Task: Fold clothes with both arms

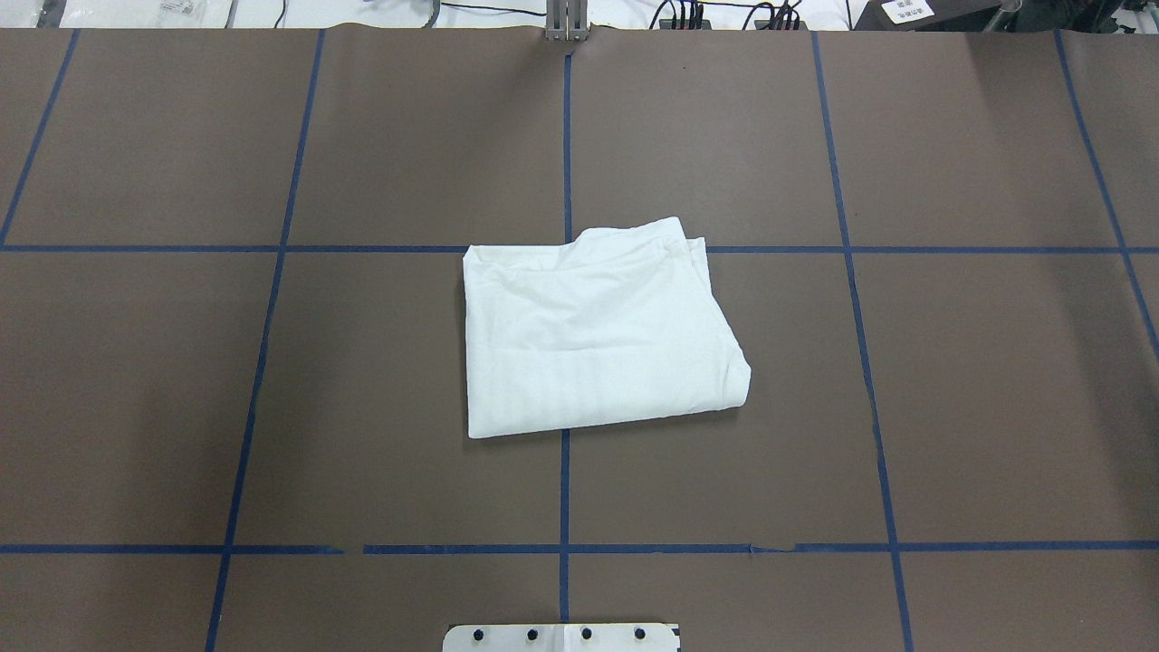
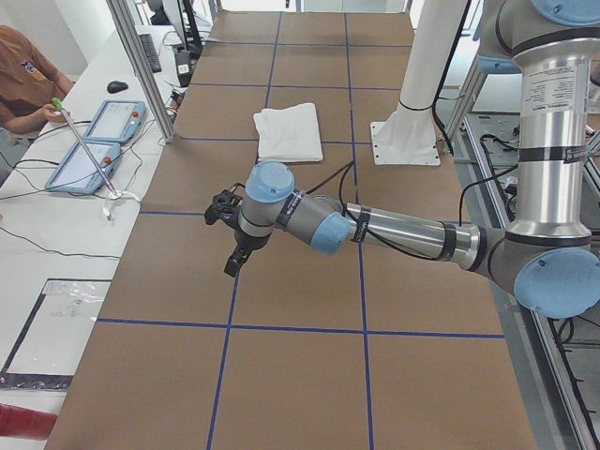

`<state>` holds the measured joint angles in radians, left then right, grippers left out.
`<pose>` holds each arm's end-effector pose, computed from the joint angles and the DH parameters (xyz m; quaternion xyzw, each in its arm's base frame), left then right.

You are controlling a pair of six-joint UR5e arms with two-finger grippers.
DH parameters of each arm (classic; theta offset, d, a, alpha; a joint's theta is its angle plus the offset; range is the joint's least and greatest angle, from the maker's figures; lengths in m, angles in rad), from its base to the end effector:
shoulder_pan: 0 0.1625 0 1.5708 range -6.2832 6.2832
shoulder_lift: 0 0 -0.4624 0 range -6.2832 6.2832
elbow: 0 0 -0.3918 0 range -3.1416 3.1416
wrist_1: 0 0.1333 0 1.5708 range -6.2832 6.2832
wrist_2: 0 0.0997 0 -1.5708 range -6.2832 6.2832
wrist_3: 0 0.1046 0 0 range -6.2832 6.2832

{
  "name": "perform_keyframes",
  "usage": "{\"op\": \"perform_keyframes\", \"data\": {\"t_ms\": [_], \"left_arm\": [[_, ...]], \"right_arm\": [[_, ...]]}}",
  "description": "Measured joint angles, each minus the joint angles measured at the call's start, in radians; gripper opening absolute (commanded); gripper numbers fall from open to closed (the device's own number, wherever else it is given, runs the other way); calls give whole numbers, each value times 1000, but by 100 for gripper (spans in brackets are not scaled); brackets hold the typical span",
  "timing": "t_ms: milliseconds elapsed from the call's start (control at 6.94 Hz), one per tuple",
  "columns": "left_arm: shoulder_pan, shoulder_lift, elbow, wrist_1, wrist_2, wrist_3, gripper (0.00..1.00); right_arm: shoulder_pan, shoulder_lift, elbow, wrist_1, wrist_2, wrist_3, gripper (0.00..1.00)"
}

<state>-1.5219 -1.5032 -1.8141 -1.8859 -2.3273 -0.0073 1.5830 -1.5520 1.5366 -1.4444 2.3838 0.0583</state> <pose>-0.0381 -0.4808 0.5755 0.2156 0.3644 0.1085 0.8994 0.0635 -0.5068 0.6913 0.0418 -0.3959 0.0104 0.9173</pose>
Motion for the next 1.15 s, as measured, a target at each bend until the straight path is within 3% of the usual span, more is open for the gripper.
{"op": "perform_keyframes", "data": {"t_ms": [720, 1152], "left_arm": [[-16, 28, -21, 37, -7, -8, 100], [-16, 40, -65, 46, -7, -11, 100]], "right_arm": [[-26, -9, 9, -4, -18, -1, 100], [-36, -46, 33, 5, 20, 4, 100]]}}
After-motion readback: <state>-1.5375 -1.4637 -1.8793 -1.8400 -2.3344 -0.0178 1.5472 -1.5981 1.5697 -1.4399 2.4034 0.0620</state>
